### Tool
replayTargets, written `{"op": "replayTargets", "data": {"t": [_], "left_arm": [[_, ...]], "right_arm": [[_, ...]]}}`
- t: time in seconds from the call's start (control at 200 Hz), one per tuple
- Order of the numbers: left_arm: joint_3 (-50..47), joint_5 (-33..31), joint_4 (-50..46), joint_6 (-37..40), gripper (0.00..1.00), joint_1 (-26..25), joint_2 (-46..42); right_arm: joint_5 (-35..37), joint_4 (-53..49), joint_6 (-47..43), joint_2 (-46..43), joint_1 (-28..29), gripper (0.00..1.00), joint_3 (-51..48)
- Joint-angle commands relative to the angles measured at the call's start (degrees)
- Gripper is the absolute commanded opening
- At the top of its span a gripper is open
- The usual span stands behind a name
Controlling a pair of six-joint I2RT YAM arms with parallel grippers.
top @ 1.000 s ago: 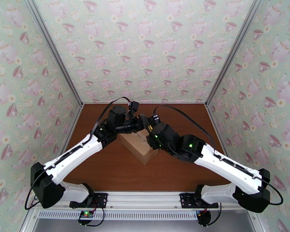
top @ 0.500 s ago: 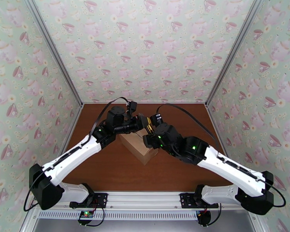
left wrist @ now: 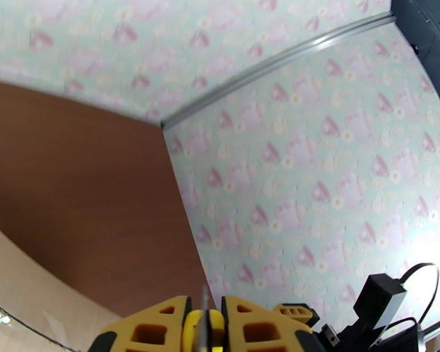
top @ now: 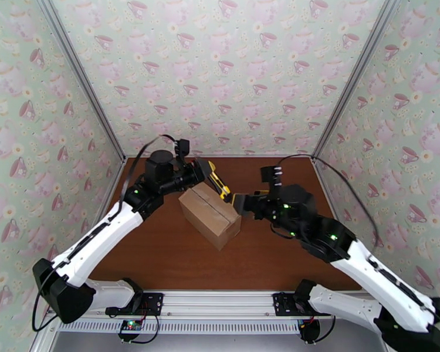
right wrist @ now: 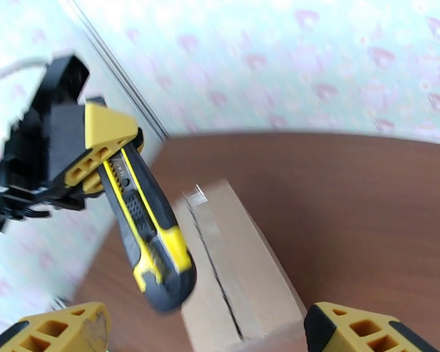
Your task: Unpack the express box
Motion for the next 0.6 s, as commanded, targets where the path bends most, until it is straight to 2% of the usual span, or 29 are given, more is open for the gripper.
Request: {"op": "replayTargets", "data": {"t": [0.0, 0.13, 0.24, 0.376, 0.591], "left_arm": [[3.9, -5.6, 2.1, 2.1, 0.00, 0.2, -1.0], [7.5, -8.4, 3.7, 1.7, 0.00, 0.4, -0.6], [8.4, -10.7, 6.7, 0.2, 0.00, 0.3, -1.0], [8.0, -15.2, 9.6, -1.4, 0.00, -0.5, -2.9], [1.9, -22.9, 17.5, -3.1, 0.00, -4.0, -7.7]], "right_arm": [[-12.8, 11.9, 6.4, -2.7, -5.3, 0.89, -2.9], [-24.7, 27.9, 15.9, -3.5, -13.5, 0.89, -7.3], [-31.4, 42.2, 23.5, -0.3, -16.8, 0.89, -9.0], [-34.6, 53.7, 28.1, 5.1, -17.1, 0.88, -8.2], [-35.6, 62.7, 30.6, 10.0, -17.1, 0.88, -7.7]]}}
